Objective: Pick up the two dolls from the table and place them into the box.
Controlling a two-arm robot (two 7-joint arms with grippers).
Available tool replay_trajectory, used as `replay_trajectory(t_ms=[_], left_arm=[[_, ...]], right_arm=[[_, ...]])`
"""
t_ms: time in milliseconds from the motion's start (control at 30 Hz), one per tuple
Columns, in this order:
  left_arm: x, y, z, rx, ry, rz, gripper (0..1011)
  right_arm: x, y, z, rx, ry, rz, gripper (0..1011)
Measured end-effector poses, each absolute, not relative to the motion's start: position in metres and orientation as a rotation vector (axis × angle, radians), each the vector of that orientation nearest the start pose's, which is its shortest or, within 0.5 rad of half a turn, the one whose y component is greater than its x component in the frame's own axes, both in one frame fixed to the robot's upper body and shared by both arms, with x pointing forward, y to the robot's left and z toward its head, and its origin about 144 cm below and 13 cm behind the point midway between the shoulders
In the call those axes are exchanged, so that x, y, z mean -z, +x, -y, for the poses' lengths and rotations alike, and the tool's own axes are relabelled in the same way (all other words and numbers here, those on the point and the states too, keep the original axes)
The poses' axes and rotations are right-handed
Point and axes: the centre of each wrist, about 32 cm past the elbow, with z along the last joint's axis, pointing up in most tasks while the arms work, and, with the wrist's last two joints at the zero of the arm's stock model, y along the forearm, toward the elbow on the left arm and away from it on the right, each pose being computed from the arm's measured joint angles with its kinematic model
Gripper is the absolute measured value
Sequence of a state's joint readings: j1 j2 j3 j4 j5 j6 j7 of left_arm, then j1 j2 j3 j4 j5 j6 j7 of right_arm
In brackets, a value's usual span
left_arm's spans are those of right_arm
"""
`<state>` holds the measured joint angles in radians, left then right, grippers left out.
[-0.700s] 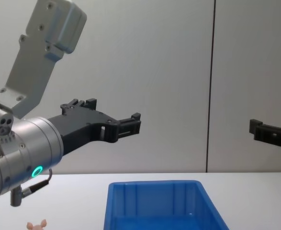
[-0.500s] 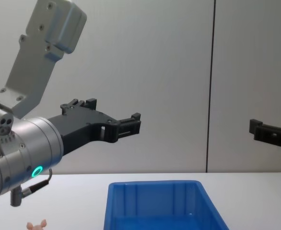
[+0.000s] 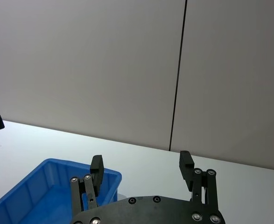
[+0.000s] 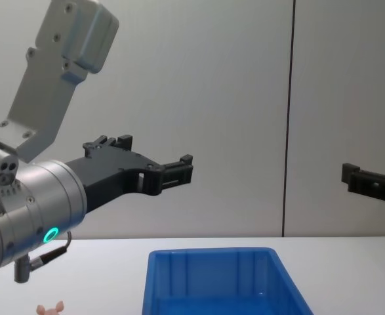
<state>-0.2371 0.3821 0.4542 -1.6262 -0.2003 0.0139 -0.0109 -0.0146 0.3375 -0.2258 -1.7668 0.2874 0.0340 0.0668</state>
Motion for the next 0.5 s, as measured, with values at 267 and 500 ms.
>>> replay_trajectory(t_ms=[267, 500], left_arm=[[-1.2044, 0.492, -0.1984, -1.124, 0.061, 0.268, 1001], [-1.2044, 0.492, -0.1984, -1.124, 0.061, 0.268, 1001]], right_arm=[[-1.1887, 0.4433, 0.2371, 1.229, 0.026, 0.075, 1001], [-1.1887, 0.4433, 0.2371, 1.229, 0.026, 0.075, 1001]])
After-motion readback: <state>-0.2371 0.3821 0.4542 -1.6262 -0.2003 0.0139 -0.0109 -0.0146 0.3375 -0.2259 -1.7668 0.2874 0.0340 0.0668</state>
